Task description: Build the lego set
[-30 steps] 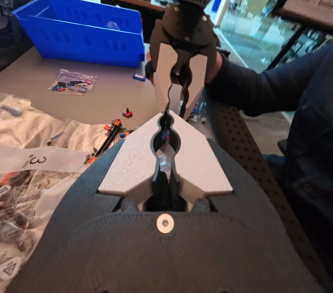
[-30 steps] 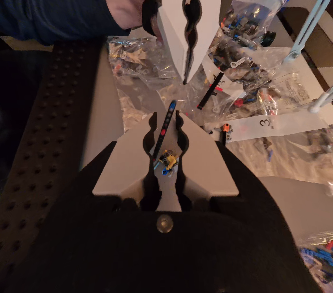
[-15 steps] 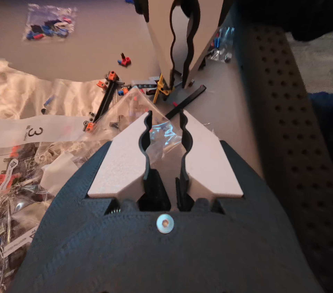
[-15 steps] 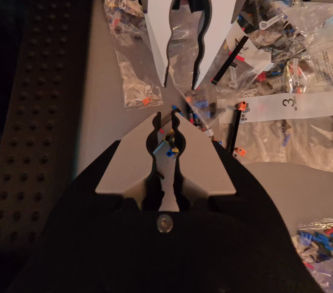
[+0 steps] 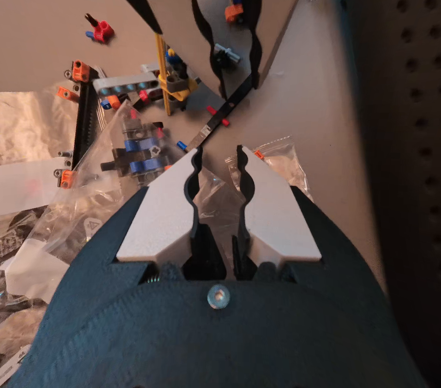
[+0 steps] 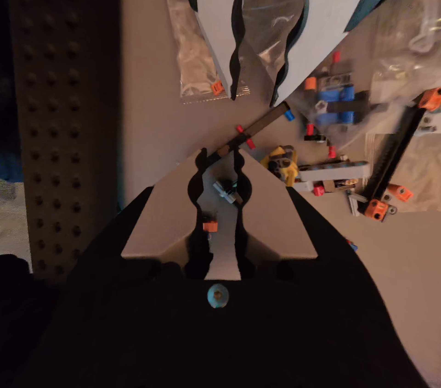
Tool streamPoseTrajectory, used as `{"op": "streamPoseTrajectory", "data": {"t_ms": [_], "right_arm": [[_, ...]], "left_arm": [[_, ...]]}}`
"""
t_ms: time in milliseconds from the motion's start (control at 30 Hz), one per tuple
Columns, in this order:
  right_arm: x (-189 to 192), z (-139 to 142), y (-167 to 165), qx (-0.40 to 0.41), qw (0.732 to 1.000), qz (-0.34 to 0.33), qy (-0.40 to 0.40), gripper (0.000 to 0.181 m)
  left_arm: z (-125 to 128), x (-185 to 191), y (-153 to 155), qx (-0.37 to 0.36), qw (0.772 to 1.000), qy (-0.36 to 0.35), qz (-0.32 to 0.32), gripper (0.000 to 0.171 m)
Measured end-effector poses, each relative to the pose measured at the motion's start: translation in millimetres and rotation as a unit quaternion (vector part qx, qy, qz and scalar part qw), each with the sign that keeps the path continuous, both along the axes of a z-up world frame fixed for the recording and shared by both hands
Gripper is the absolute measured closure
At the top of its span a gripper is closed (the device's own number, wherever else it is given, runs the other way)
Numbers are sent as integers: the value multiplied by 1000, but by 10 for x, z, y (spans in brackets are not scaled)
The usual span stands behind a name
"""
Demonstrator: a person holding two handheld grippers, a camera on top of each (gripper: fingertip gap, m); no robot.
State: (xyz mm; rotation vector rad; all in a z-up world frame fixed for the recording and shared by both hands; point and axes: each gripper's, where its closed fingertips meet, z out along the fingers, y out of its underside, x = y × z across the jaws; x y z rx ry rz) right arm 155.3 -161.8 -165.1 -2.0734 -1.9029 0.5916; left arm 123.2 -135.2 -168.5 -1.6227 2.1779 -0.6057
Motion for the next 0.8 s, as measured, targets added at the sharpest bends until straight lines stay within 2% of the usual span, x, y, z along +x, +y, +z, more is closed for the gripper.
{"op": "streamPoseTrajectory", "data": {"t_ms": [167, 233, 367, 533, 800], "right_arm": [[-13, -132, 70, 17, 999, -26, -45, 163], [-9, -141, 100, 27, 998, -31, -49, 171], [3, -141, 104, 50, 997, -12, -53, 176], [-9, -84, 185, 127, 990, 24, -49, 176], [-48, 81, 327, 209, 977, 29, -28, 177]], "left_arm": [[12, -32, 89, -3, 1000, -3, 20, 144], [13, -27, 93, -8, 1000, -6, 21, 144], [-7, -27, 96, -6, 1000, -4, 20, 144], [-11, 4, 66, -20, 1000, -10, 18, 146], [-14, 19, -35, -70, 997, -10, 15, 147]]}}
